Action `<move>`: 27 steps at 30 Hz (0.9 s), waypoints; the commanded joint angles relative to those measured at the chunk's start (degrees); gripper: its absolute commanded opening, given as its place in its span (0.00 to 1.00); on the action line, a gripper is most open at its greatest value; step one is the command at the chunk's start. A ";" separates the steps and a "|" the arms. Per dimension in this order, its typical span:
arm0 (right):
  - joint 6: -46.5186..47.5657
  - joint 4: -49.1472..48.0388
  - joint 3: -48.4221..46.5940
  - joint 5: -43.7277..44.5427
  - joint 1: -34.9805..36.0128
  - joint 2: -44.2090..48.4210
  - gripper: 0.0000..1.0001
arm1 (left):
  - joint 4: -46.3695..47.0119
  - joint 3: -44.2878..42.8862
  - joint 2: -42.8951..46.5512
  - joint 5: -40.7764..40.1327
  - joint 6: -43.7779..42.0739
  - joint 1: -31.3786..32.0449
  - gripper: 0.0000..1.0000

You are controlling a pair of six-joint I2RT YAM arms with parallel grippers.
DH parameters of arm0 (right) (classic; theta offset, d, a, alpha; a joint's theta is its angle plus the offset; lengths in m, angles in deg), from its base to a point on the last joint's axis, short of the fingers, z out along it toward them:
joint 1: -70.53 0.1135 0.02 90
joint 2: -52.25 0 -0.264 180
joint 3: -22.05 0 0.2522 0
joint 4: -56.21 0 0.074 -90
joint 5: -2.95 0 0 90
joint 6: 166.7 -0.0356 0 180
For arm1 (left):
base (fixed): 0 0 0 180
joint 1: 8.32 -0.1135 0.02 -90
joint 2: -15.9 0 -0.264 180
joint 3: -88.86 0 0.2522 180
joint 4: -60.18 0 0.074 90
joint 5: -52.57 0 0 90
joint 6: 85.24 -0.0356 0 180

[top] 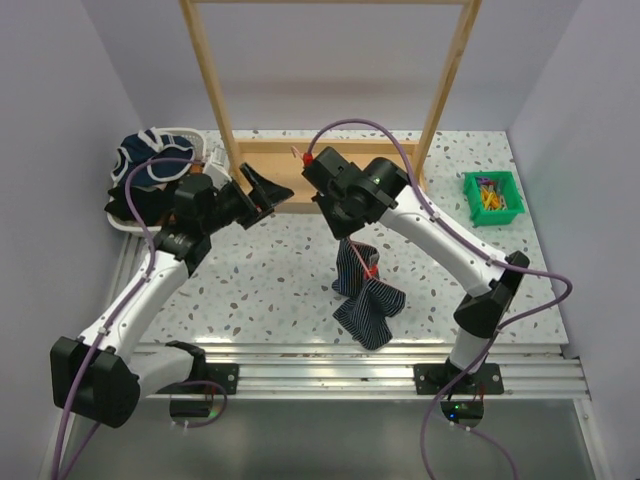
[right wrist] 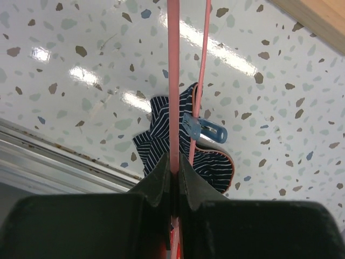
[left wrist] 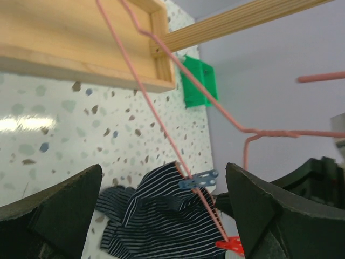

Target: Remove the underwear clipped to the hanger

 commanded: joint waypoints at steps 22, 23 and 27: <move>-5.53 13.78 -13.44 9.79 -4.24 -5.81 0.00 | -18.87 -0.99 1.36 -11.14 -14.97 9.17 0.93; -3.95 13.78 -15.91 9.18 -5.37 -7.39 0.00 | -18.87 -1.16 1.53 -11.31 -14.88 9.17 0.93; -2.45 13.95 -22.36 7.51 -9.24 -11.71 0.00 | -20.53 -2.92 1.01 -11.32 -14.97 9.17 0.93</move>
